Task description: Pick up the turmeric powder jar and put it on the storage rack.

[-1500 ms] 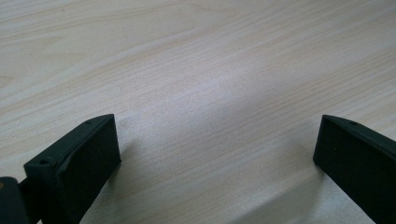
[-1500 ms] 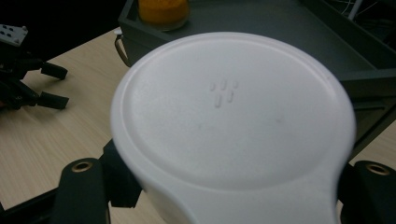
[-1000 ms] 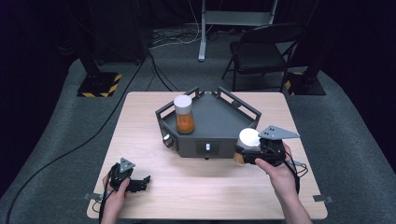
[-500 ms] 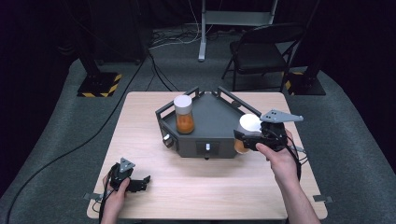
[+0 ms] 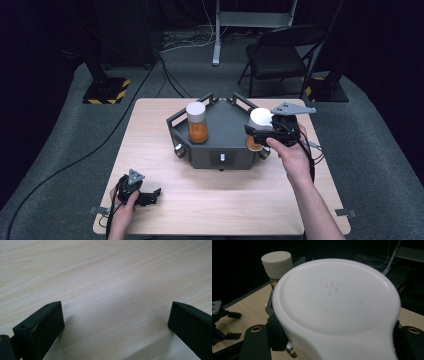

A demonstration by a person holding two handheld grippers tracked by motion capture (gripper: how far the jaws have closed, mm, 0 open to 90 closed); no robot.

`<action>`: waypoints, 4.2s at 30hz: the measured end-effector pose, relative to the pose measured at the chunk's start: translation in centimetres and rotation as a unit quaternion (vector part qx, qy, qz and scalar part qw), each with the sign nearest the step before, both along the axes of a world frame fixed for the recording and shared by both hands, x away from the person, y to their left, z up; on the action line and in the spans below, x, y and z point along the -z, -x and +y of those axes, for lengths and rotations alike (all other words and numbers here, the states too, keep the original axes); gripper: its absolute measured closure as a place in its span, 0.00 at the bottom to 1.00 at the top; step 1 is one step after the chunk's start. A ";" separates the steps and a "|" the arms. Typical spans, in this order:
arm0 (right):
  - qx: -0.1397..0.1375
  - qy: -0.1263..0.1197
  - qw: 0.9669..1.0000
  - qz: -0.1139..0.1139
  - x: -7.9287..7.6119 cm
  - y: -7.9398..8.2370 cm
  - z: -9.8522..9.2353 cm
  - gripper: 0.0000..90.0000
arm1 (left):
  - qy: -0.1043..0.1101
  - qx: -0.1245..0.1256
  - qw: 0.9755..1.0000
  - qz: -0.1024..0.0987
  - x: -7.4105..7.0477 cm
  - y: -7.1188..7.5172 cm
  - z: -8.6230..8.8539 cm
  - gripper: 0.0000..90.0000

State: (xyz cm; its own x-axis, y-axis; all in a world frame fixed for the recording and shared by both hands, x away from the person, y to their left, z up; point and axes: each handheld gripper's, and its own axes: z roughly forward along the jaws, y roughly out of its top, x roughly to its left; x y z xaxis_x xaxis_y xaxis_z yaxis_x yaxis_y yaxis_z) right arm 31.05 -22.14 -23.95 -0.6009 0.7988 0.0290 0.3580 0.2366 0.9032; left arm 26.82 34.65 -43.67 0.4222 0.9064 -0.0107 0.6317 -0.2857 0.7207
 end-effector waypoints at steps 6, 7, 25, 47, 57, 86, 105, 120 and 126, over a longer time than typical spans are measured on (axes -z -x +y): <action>0.005 0.002 1.000 -0.001 0.2 -1.4 0.8 0.33 | 0.001 0.000 1.000 0.000 0.0 0.0 0.0 0.00; 0.006 0.004 1.000 -0.001 0.2 -1.6 1.0 0.33 | 0.000 0.000 1.000 0.000 0.0 0.0 0.0 0.00; 0.021 0.016 1.000 0.016 1.8 -5.5 3.6 0.33 | 0.001 0.001 1.000 0.000 0.0 0.0 0.0 0.00; 0.033 0.026 0.998 0.036 3.1 -7.5 5.2 0.33 | 0.001 0.002 1.000 0.000 0.0 0.0 0.1 0.00; 0.033 0.028 0.998 0.043 3.2 -7.9 5.3 0.32 | 0.000 0.003 1.000 0.000 0.0 0.0 0.1 0.00; 0.049 0.045 0.998 0.002 3.7 -4.8 4.3 0.04 | 0.000 0.004 1.000 -0.001 0.0 -0.1 0.1 0.00; 0.068 0.051 0.996 -0.002 5.2 -2.6 1.6 0.04 | 0.000 0.003 1.000 -0.001 0.0 -0.1 0.1 0.00; 0.071 0.040 0.997 0.006 7.6 -1.1 -1.1 0.03 | 0.000 0.003 1.000 -0.001 0.0 -0.1 0.1 0.00; 0.074 0.041 0.996 0.008 8.3 -0.5 -1.7 0.03 | 0.000 0.003 1.000 -0.001 0.0 0.0 0.1 0.00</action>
